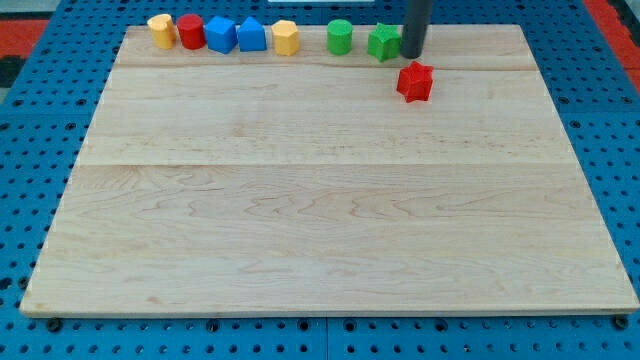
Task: Move the green star closer to red star
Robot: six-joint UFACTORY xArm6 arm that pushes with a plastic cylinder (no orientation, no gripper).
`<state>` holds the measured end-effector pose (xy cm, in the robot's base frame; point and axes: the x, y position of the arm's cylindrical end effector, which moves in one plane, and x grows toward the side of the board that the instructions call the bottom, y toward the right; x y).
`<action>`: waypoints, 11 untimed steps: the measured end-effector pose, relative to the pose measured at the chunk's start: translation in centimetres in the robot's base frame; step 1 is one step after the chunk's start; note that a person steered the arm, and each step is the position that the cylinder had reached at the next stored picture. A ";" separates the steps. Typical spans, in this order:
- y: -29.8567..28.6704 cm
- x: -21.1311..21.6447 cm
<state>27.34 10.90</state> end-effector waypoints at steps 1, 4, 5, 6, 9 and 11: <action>0.4 4.7; 7.3 5.1; 7.7 1.5; 8.3 -0.1; 5.6 -8.2; -3.8 -8.0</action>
<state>19.32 7.10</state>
